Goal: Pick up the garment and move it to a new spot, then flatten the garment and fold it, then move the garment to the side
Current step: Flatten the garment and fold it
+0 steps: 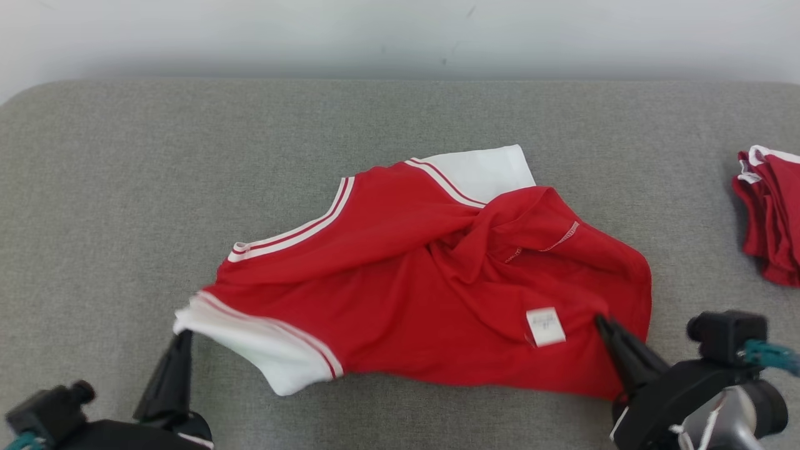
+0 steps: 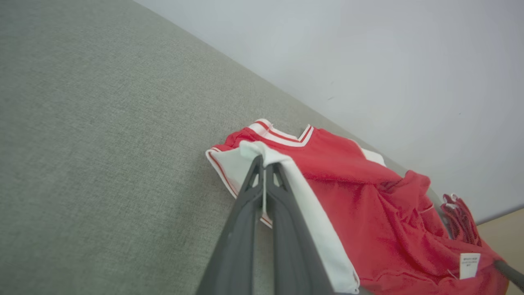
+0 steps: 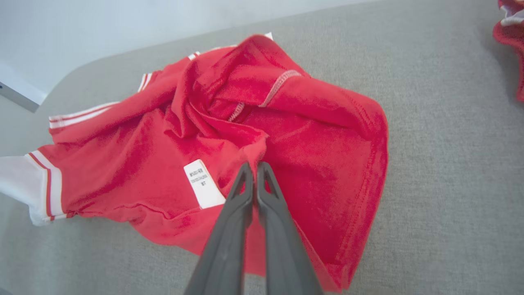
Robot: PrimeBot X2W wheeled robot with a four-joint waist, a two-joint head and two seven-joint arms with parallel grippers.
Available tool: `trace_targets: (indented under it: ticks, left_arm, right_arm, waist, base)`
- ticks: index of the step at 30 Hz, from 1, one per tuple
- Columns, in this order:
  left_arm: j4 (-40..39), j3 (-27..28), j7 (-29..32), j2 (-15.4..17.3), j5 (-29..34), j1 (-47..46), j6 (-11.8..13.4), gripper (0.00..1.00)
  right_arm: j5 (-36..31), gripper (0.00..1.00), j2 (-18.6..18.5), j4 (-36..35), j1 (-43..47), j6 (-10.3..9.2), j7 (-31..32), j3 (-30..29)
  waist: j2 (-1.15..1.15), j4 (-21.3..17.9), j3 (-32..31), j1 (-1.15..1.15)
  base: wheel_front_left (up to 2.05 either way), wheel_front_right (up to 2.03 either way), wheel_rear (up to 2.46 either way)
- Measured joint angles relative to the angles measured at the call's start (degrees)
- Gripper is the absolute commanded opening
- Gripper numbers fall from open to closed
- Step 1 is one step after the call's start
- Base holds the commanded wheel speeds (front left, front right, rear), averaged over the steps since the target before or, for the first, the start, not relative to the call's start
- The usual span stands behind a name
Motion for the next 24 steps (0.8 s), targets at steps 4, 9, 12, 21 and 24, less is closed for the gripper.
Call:
trace_targets:
  ticks: [4,9,12,21,24]
  left_arm:
    - [-6.5,4.5,-2.9,-3.3,-7.8,-0.2,-2.7,0.0]
    - [-13.1,9.5,-2.1,-3.5,-15.7,-4.5,-3.6,0.0]
    - [-15.6,12.5,-0.9,-2.2,-18.0,-10.0,-2.2,0.0]
    - [-20.7,14.0,5.9,2.0,-21.4,-32.1,5.0,0.0]
    - [-19.1,11.9,8.9,3.3,-21.2,-37.1,7.1,0.0]
  right_arm:
    - [5.8,0.0,0.0,-2.2,-3.4,0.0,-3.0,-1.5]
    - [9.8,0.0,-2.2,-4.1,-11.8,0.0,-4.7,-1.3]
    - [12.5,0.0,-3.8,-4.1,-18.2,0.0,-5.9,-1.0]
    - [15.0,0.0,-6.2,-0.1,-35.1,0.0,-8.8,-1.1]
    - [16.1,0.0,-5.9,1.8,-37.9,0.0,-8.6,-1.3]
  waist:
    - [0.0,-0.5,-0.5,0.0]
    - [0.01,-1.5,-1.1,0.0]
    - [0.0,-2.2,-1.7,0.0]
    - [0.0,-4.3,-3.4,0.0]
    - [0.0,-5.0,-2.9,0.0]
  base:
    - [0.0,0.0,0.0]
    - [0.0,0.0,0.0]
    - [0.0,0.0,0.0]
    - [0.0,0.0,0.0]
    - [0.0,0.0,0.0]
